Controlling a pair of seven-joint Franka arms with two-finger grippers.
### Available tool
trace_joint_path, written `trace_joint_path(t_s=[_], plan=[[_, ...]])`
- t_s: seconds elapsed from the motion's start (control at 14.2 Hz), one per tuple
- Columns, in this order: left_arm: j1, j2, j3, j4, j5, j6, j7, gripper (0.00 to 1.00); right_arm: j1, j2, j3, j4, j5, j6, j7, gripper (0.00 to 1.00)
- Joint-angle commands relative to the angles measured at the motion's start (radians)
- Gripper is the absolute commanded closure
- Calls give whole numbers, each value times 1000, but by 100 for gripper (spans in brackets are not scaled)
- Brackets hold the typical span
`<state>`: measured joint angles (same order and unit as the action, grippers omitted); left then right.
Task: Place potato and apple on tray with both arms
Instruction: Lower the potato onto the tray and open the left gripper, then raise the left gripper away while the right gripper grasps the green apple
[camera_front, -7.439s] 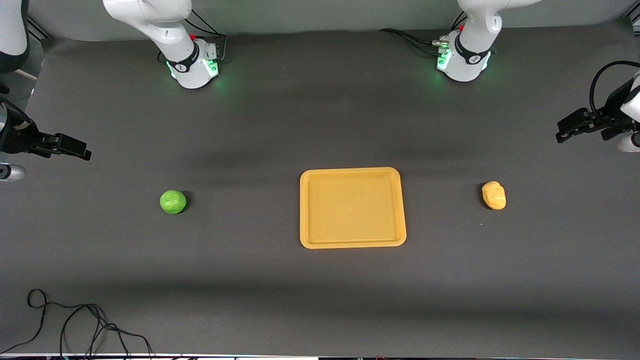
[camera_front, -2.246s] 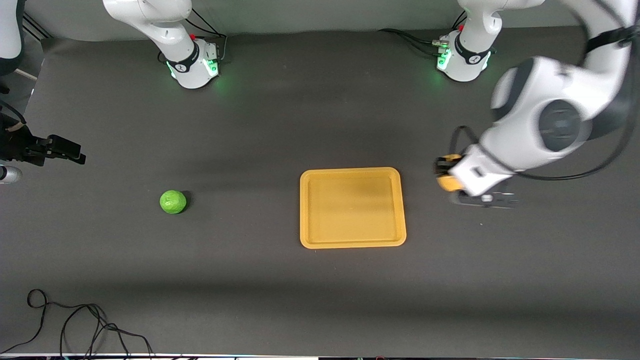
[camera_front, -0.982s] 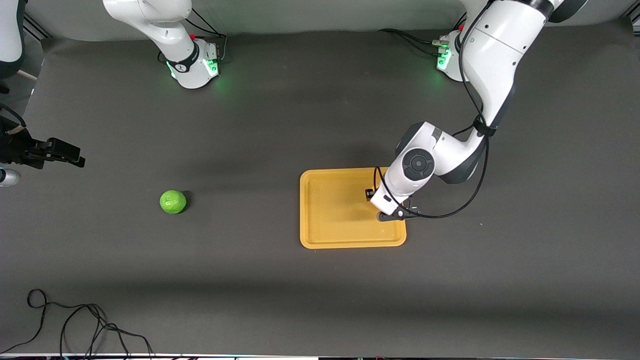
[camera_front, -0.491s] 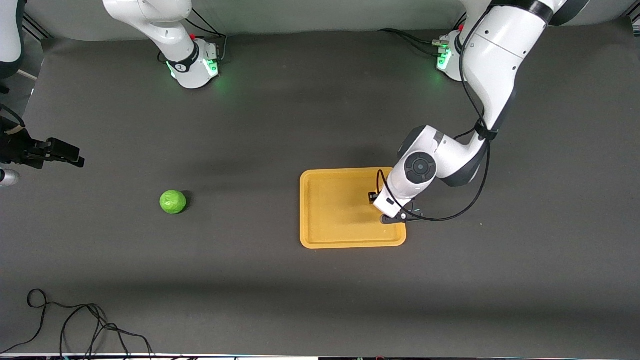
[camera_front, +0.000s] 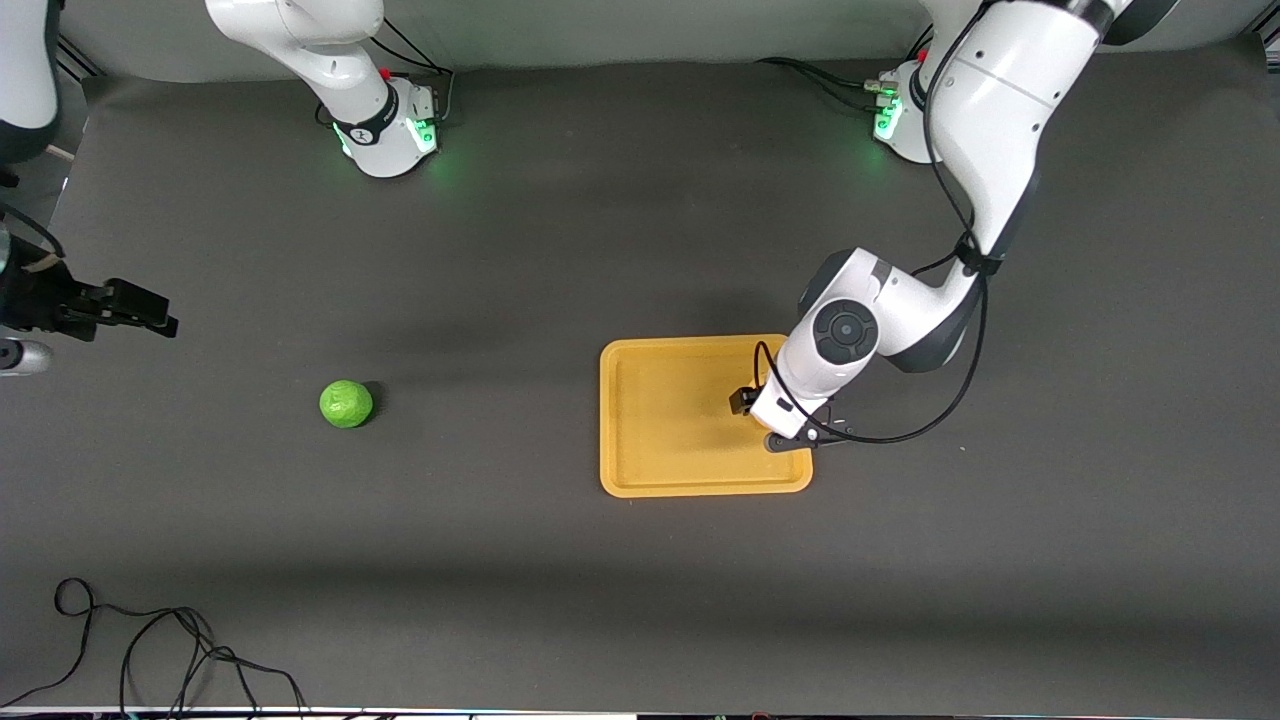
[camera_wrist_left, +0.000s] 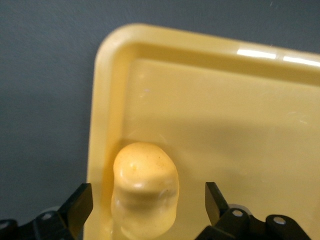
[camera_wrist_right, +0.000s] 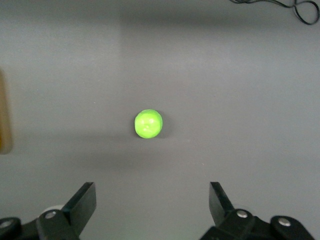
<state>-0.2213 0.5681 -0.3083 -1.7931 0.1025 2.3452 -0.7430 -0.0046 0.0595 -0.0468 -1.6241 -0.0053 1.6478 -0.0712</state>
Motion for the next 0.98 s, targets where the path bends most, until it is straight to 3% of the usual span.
trace_joint_path(t_s=[0.0,0.14,0.42,0.7,0.91], plan=[[65,-109,-8,49,6,-157,-13,0,26,-122,-5,-208,13,139,-6,0],[91,-148,-8,139,5,-307,22,0,43,-151,-7,-345,14,264,-6,0],[242,-186,-9,307,-13,-579,361,0,45,-112,-8,-580,38,597,-7,0],[420,-299,-5,259,-87,-659,600,0,55,61,-7,-609,39,786,-6,0],[479,-423,-2,114,-84,-618,626,0,55,176,-5,-609,39,889,-6,0]])
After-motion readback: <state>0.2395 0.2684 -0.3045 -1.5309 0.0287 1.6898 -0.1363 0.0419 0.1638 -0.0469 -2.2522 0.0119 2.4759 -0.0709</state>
